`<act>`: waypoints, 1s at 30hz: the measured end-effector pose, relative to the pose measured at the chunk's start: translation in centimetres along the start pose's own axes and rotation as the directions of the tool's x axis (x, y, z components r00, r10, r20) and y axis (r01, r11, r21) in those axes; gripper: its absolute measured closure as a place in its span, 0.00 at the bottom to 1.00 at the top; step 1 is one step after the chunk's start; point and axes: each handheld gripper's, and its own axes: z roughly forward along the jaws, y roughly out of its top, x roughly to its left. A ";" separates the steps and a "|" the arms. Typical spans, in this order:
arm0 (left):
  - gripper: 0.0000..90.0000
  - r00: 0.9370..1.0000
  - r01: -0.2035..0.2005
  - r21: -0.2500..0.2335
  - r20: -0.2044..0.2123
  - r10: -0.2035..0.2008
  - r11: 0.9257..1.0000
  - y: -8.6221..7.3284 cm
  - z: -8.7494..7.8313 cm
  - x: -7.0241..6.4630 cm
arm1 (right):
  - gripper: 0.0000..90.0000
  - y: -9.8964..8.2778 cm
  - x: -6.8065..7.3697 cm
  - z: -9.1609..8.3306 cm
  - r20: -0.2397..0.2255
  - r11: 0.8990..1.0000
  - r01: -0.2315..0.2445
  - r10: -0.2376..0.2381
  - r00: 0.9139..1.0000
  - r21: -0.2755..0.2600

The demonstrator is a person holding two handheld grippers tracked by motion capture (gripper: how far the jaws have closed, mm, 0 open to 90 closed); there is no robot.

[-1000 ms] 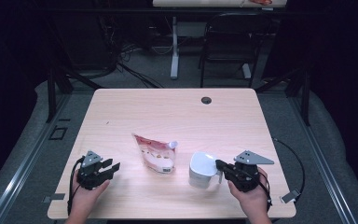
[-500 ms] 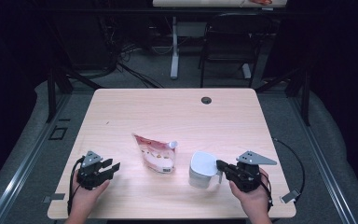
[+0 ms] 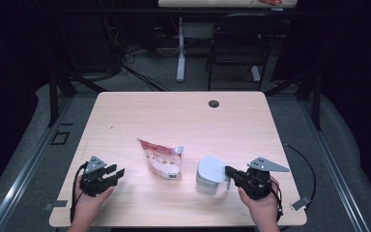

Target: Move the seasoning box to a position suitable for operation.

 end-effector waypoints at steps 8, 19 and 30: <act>0.66 1.000 0.005 0.001 -0.003 -0.005 1.000 0.0 0.1 0.0 | 1.00 -0.2 -0.1 0.0 -0.005 1.000 -0.016 0.016 1.000 -0.012; 0.66 1.000 0.001 0.001 -0.003 -0.001 1.000 0.0 0.1 0.0 | 1.00 -0.3 -0.3 -0.1 -0.012 0.999 -0.039 0.039 0.999 -0.014; 0.66 1.000 0.001 0.001 -0.002 -0.001 1.000 0.0 0.1 0.0 | 1.00 -0.5 -0.4 -0.2 -0.012 0.999 -0.051 0.051 0.999 -0.014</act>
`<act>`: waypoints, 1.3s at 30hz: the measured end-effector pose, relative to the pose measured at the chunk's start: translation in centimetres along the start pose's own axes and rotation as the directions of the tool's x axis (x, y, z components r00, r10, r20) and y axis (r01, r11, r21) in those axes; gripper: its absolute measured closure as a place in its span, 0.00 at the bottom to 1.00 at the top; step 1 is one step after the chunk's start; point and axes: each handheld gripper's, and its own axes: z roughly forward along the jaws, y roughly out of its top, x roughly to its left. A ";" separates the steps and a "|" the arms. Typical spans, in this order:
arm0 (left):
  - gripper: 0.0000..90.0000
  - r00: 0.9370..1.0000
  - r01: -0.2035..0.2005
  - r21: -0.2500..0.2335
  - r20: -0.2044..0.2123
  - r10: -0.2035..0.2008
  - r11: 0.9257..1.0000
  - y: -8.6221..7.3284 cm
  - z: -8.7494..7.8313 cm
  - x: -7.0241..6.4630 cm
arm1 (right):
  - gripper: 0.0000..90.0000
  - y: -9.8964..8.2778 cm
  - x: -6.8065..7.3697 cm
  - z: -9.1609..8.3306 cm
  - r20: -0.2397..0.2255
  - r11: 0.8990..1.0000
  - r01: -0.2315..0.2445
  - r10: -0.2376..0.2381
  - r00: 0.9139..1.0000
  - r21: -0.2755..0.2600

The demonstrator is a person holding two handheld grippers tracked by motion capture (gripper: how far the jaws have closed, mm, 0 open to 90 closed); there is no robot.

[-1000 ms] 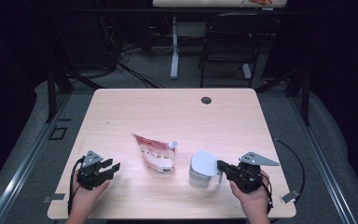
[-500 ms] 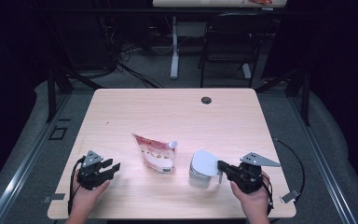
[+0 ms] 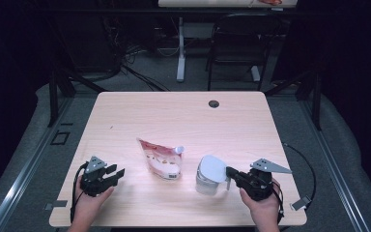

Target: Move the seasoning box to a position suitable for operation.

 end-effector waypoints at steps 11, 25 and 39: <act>0.66 1.000 0.003 0.000 -0.002 -0.003 1.000 0.0 0.0 0.0 | 1.00 -0.2 -0.2 -0.1 0.011 1.000 -0.007 0.007 1.000 0.011; 0.65 1.000 0.000 0.000 0.001 0.000 1.000 0.0 0.0 0.0 | 1.00 -0.6 -0.7 0.0 -0.003 0.999 -0.051 0.051 0.999 0.014; 0.65 1.000 -0.002 0.000 0.002 0.002 1.000 0.0 0.0 0.0 | 1.00 -1.1 -1.2 0.3 -0.012 0.995 -0.094 0.095 0.995 0.026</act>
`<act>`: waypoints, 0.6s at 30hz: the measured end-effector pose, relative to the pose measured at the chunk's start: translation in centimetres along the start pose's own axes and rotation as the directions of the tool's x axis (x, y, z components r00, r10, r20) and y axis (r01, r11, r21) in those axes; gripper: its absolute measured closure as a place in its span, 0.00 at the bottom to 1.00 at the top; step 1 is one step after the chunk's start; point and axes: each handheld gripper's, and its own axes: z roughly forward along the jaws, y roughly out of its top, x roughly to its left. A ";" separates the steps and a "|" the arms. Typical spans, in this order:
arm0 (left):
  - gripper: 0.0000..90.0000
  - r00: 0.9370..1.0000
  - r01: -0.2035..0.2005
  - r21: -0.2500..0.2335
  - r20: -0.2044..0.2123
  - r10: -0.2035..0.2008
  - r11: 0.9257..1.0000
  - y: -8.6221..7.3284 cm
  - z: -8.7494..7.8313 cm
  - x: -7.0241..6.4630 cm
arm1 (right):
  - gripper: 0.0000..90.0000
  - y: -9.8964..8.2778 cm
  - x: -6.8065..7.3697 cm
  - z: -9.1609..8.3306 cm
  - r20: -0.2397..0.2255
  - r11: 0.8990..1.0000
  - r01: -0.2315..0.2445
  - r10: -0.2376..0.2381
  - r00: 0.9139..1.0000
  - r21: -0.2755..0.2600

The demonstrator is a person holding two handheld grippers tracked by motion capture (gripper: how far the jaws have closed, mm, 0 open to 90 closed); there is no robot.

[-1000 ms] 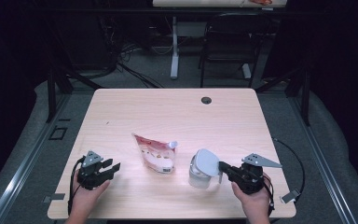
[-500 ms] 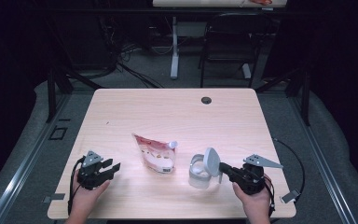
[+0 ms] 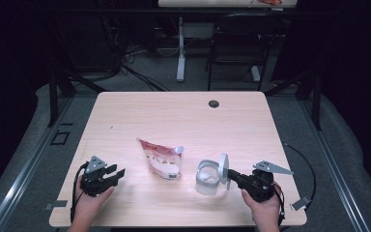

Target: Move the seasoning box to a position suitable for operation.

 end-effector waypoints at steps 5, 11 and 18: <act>0.65 1.000 -0.001 0.001 -0.001 0.001 1.000 0.0 -0.1 0.0 | 0.99 -0.2 -0.2 0.0 0.002 1.000 -0.015 0.015 1.000 0.000; 0.65 1.000 -0.003 0.002 -0.004 0.003 1.000 0.0 -0.1 0.0 | 0.96 -0.4 -0.9 -0.2 0.003 0.999 -0.042 0.042 0.999 -0.007; 0.64 1.000 -0.003 0.001 -0.004 0.003 1.000 0.0 0.0 0.0 | 0.88 -0.9 -0.9 -0.6 0.049 1.000 0.000 0.000 0.999 -0.003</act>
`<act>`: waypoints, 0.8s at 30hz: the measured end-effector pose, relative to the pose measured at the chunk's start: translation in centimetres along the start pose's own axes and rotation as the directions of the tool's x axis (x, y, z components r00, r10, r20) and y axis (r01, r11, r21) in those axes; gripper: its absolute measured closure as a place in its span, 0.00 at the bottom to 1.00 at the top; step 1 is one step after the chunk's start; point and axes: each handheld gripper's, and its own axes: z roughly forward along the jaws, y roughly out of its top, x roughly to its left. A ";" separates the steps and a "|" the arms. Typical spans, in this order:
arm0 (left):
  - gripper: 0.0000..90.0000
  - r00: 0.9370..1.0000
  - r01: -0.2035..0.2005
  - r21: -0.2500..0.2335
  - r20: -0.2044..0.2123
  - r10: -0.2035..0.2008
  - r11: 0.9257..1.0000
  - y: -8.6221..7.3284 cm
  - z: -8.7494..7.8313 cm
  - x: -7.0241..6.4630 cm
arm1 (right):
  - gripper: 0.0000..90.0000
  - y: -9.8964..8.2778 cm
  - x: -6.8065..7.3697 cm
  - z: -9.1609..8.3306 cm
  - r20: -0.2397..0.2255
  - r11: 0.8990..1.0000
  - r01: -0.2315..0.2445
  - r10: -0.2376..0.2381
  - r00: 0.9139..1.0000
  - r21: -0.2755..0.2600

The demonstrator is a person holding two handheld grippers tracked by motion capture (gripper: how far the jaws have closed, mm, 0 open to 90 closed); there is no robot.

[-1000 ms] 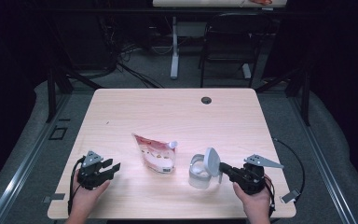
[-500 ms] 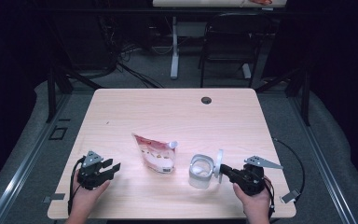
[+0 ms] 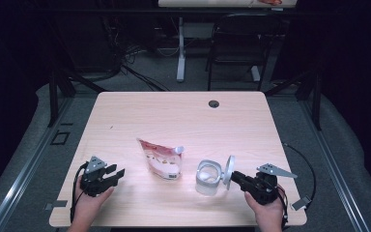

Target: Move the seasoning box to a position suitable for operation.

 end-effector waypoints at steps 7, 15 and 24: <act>0.63 1.000 -0.003 0.002 -0.003 0.003 1.000 0.0 0.0 -0.1 | 0.80 -0.9 0.3 -0.3 0.030 0.998 0.058 -0.059 0.998 0.031; 0.63 1.000 -0.001 0.003 0.000 0.001 1.000 0.0 0.1 -0.1 | 0.78 -2.0 1.3 -0.3 0.037 0.990 0.117 -0.120 0.992 0.077; 0.63 1.000 -0.011 0.007 0.002 0.011 1.000 0.1 0.1 -0.2 | 0.87 -2.3 2.1 0.7 0.064 0.980 0.156 -0.165 0.984 0.126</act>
